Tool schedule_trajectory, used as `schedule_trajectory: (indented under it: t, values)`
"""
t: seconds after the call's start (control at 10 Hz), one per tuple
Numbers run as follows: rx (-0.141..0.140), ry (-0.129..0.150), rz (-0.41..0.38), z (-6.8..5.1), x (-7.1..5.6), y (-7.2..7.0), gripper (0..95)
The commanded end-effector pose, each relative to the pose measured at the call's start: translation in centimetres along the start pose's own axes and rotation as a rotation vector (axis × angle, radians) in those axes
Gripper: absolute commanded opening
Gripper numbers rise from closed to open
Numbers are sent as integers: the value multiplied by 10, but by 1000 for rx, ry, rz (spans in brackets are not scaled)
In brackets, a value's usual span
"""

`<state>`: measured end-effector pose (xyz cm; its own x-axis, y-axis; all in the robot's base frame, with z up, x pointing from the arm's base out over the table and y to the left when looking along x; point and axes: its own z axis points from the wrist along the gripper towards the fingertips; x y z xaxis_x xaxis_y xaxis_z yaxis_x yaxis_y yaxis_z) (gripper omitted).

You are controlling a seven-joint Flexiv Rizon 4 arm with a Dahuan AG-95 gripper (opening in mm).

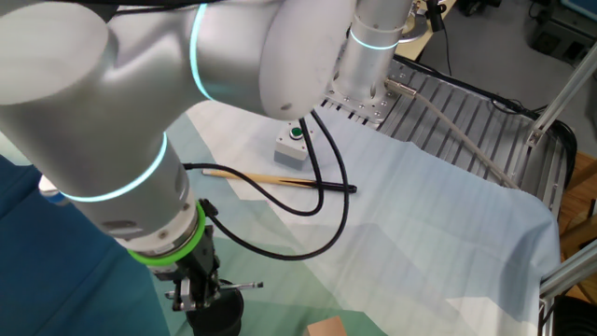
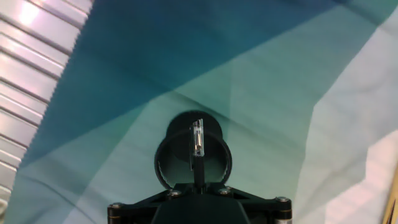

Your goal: Put the pen into the pen holder

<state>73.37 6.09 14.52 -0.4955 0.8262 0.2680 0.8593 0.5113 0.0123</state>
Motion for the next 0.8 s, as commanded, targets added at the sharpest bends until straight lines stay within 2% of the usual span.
schedule_trajectory:
  t: [0.1,0.3,0.6,0.7,0.8]
  values:
    - [-12,29,3,7,9,-4,0]
    - [-14,50,11,14,16,-10,0]
    - [-16,114,29,12,26,-9,0]
    - [-10,144,43,10,33,-9,0]
    - [-7,162,51,10,38,-9,0]
